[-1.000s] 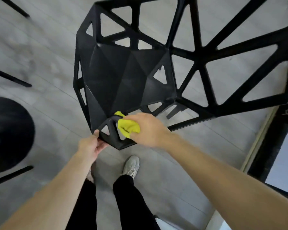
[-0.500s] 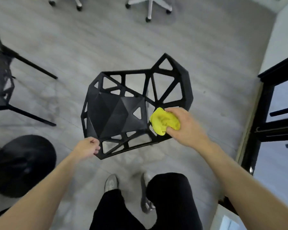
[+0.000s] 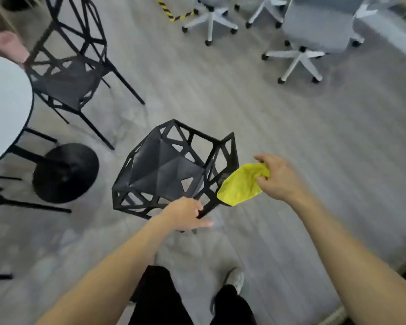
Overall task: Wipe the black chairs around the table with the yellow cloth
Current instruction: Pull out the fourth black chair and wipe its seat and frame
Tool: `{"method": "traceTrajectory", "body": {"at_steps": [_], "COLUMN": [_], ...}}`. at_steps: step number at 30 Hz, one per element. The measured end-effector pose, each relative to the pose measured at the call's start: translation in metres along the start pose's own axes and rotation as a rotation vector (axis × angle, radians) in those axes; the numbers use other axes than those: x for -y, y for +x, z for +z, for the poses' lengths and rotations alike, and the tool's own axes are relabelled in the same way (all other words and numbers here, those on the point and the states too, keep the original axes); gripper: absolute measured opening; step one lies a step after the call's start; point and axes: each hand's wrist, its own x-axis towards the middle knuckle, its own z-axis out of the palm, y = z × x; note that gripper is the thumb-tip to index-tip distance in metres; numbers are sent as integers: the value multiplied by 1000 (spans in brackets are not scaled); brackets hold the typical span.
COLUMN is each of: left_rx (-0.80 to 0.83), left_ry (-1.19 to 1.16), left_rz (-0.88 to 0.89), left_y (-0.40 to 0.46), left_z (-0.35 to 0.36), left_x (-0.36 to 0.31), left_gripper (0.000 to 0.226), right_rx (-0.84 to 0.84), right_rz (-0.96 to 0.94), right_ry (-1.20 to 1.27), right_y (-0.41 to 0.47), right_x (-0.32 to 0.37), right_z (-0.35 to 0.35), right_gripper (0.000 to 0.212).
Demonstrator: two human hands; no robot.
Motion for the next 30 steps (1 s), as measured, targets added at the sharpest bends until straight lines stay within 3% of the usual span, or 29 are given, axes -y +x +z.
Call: {"method": "traceTrajectory", "body": {"at_steps": [3, 8, 11, 16, 21, 24, 27, 30], "left_rx": [-18, 89, 122, 67, 0, -123, -263, -296], "left_ry": [124, 159, 86, -30, -60, -64, -72, -77], "left_rz": [-59, -203, -196, -229, -342, -444, -634, -796], "left_y": [0, 12, 14, 11, 2, 4, 25, 49], "left_z": [19, 41, 50, 50, 55, 55, 47, 28], "left_x": [-14, 4, 15, 12, -5, -24, -54, -65], "left_gripper": [43, 45, 41, 39, 36, 32, 43, 38], "right_rx": [65, 341, 425, 428, 388, 421, 467, 461], "right_rz": [-131, -334, -488, -704, -979, -1098, -1108, -1132], "right_ry": [-204, -542, -698, -721, -859, -894, -864, -857], "right_y": [53, 141, 176, 212, 233, 263, 292, 316], "right_x": [8, 23, 18, -8, 1, 20, 48, 71], "right_z": [-26, -12, 13, 36, 28, 24, 23, 26], "right_gripper": [71, 81, 58, 24, 19, 23, 21, 18]}}
